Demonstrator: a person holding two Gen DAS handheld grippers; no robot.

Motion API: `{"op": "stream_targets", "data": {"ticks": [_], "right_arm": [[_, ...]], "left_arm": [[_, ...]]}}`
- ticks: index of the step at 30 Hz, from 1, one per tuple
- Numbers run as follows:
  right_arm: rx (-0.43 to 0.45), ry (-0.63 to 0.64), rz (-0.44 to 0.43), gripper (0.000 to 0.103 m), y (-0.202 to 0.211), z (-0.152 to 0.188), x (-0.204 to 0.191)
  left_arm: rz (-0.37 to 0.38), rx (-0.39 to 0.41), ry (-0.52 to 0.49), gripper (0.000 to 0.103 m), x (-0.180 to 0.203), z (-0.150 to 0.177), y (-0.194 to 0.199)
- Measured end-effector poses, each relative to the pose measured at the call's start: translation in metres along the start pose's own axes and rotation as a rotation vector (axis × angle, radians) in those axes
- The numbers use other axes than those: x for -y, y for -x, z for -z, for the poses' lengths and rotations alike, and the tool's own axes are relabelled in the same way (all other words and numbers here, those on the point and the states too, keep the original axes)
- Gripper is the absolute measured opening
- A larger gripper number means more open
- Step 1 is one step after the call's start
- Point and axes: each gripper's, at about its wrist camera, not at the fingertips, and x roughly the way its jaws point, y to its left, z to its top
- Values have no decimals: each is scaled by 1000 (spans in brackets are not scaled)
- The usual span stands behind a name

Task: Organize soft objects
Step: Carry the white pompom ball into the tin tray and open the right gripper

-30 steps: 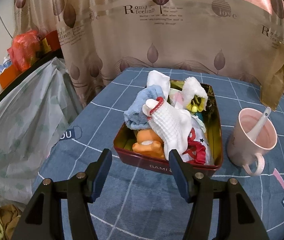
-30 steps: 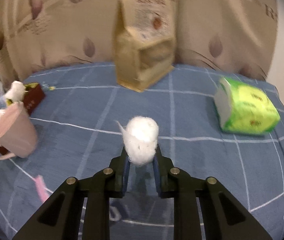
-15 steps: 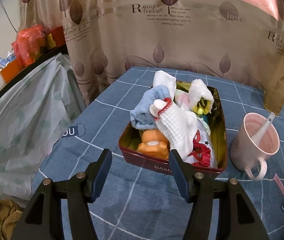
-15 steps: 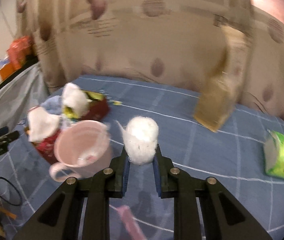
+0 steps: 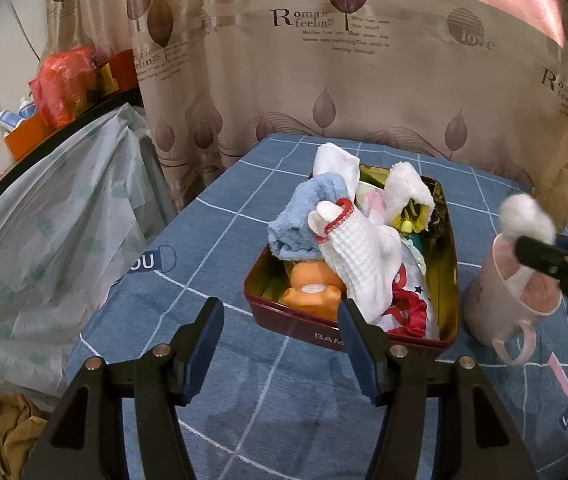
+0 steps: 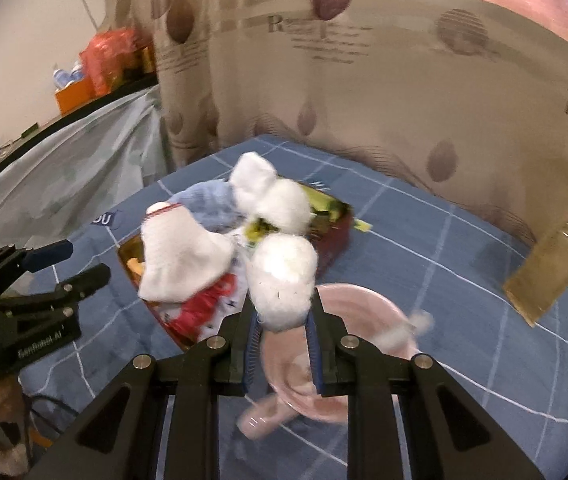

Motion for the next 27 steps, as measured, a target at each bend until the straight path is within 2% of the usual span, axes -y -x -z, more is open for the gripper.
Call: {"op": "stream_targets", "data": {"ticks": [7, 18, 24, 27], "right_arm": [[-43, 39, -16, 19, -32, -13, -22], [-106, 40, 14, 20, -70, -21, -29], [-119, 32, 31, 24, -80, -19, -29], [-113, 26, 33, 34, -80, -19, -30]], "left_arm": [[-2, -1, 12, 60, -2, -1, -2], [-17, 7, 41, 61, -8, -2, -2], [-16, 7, 48, 61, -10, -3, -2], [-16, 7, 47, 60, -11, -3, -2]]}}
